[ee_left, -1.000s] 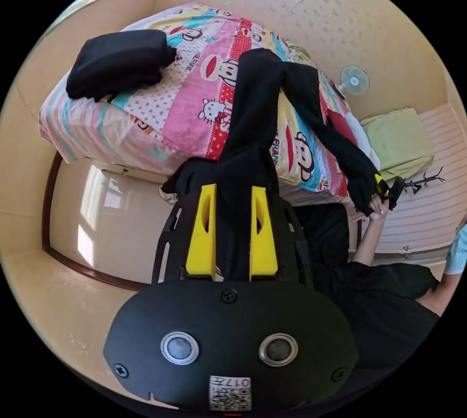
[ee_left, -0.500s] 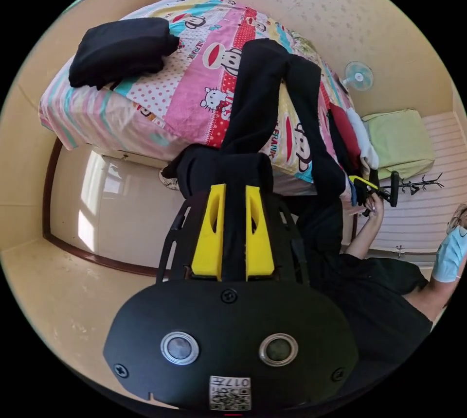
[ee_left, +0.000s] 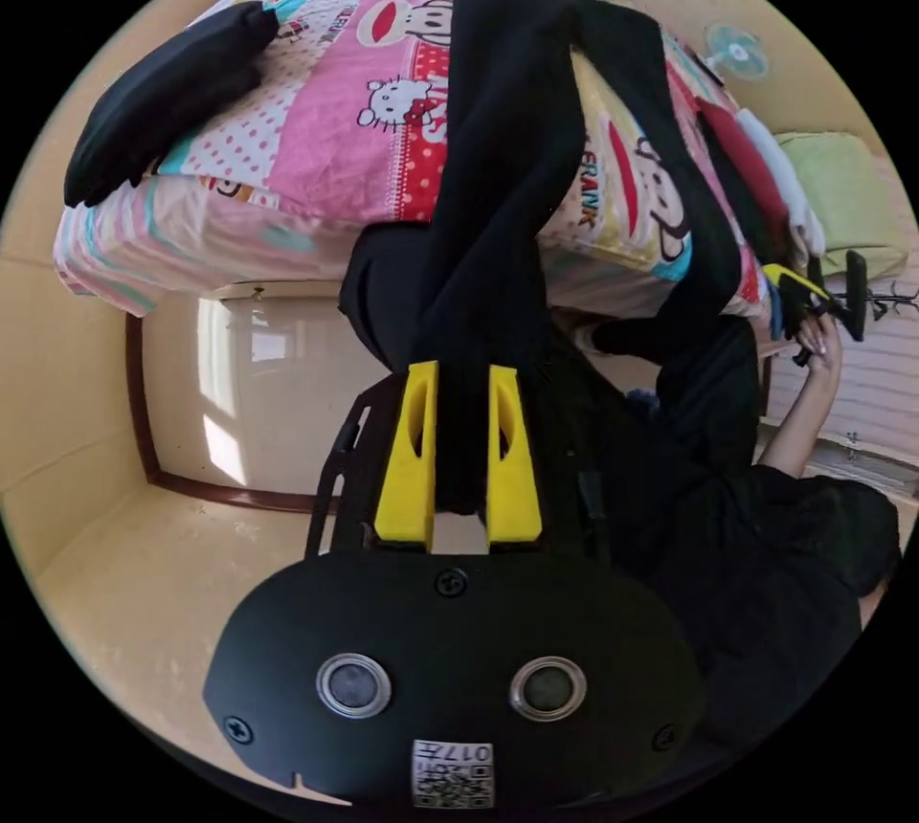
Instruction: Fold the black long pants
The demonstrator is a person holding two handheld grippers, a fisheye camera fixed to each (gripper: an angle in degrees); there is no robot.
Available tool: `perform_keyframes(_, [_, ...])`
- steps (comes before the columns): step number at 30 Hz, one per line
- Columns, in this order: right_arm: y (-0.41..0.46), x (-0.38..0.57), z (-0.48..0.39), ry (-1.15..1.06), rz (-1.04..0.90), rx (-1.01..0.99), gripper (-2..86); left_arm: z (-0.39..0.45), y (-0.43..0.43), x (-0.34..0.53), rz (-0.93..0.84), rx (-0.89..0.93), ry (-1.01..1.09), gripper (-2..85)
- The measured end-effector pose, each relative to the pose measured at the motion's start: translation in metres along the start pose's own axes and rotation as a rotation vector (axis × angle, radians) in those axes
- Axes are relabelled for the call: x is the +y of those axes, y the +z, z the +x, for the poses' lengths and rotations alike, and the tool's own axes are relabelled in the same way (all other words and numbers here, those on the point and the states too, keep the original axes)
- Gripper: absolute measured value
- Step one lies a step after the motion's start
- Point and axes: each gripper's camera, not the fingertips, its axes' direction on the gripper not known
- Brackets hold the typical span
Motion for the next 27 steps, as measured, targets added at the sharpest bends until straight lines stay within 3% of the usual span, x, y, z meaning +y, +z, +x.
perform_keyframes(3, [-0.007, 0.007, 0.026, 0.059, 0.048, -0.073, 1.1, 0.001, -0.002, 0.000, 0.004, -0.036, 0.047, 3.8])
perform_keyframes(7, [-0.009, 0.018, 0.065, 0.173, 0.080, -0.055, 1.5, -0.022, -0.030, 0.011, 0.081, 0.099, 0.079, 4.0])
perform_keyframes(12, [0.016, 0.017, 0.095, 0.220, 0.018, -0.079, 1.9, -0.054, -0.042, 0.019, 0.268, -0.026, 0.028, 14.8])
perform_keyframes(14, [0.029, 0.012, 0.102, 0.209, -0.015, -0.117, 1.8, -0.059, -0.002, 0.003, 0.174, 0.035, 0.043, 13.8])
perform_keyframes(17, [0.036, 0.009, 0.107, 0.185, -0.039, -0.148, 1.5, -0.045, 0.048, -0.009, -0.017, 0.195, 0.114, 4.3])
perform_keyframes(20, [0.030, 0.015, 0.117, 0.193, -0.026, -0.146, 1.3, -0.016, 0.016, 0.012, 0.076, 0.098, 0.246, 1.9])
perform_keyframes(23, [0.022, 0.023, 0.132, 0.218, 0.016, -0.165, 1.3, 0.021, -0.033, 0.034, 0.127, 0.145, 0.492, 0.7])
perform_keyframes(27, [0.023, 0.026, 0.147, 0.234, 0.045, -0.195, 1.8, 0.086, -0.024, 0.046, -0.049, -0.046, 0.708, 1.3])
